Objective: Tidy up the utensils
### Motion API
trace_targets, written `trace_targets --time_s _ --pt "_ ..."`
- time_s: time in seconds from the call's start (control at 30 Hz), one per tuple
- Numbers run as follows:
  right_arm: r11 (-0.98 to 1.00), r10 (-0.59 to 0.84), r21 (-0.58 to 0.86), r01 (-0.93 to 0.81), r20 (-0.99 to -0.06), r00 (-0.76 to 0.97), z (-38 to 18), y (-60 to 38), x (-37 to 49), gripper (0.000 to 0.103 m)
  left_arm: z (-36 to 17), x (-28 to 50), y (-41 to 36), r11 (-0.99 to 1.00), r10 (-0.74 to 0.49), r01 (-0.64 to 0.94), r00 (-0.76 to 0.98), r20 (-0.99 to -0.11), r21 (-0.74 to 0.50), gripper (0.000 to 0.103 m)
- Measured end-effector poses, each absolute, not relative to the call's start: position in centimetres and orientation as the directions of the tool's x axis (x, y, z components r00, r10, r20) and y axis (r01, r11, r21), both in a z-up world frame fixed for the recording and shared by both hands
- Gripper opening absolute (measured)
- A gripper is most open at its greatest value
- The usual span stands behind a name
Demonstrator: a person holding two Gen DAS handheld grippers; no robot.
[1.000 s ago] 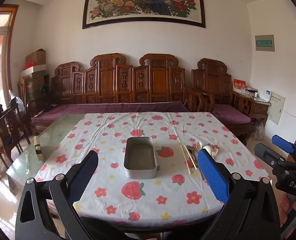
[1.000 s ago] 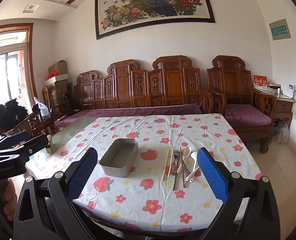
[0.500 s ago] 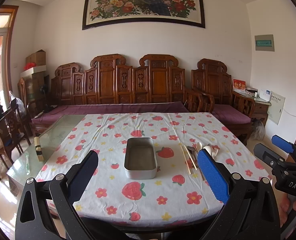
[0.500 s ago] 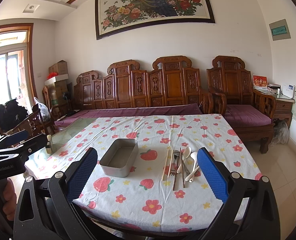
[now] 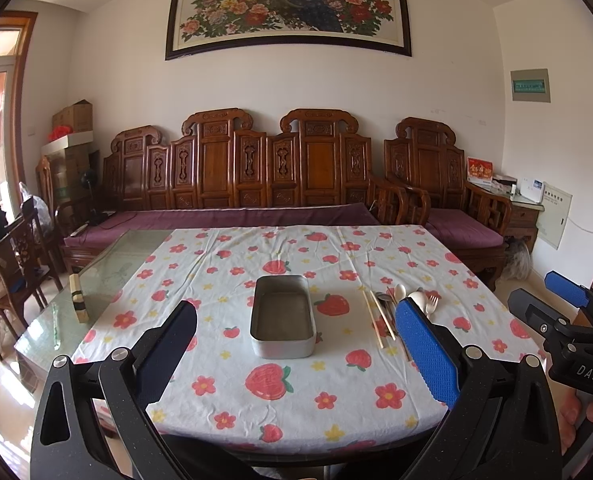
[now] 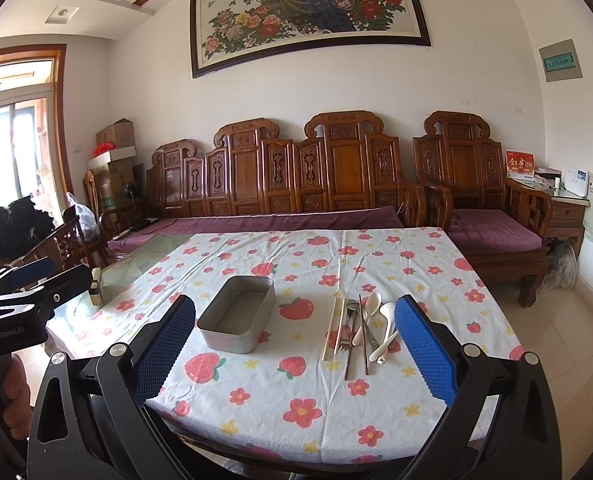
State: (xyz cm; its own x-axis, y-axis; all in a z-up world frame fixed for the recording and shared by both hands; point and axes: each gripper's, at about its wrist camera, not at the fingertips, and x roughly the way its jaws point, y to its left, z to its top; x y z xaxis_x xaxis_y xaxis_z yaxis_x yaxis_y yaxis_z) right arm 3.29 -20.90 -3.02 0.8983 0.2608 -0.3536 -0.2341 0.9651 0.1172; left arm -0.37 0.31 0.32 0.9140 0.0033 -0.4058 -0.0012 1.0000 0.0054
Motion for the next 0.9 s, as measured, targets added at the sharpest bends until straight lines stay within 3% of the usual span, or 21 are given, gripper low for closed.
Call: trace_targets --time_s 0.9 --pt "0.965 0.261 0.116 -0.234 -0.353 0.898 -2.68 -20.96 3.17 0.100 0.40 -0.02 0.43 1.000 0.005 -0.001 0.914 -0.405 0.009 0.097"
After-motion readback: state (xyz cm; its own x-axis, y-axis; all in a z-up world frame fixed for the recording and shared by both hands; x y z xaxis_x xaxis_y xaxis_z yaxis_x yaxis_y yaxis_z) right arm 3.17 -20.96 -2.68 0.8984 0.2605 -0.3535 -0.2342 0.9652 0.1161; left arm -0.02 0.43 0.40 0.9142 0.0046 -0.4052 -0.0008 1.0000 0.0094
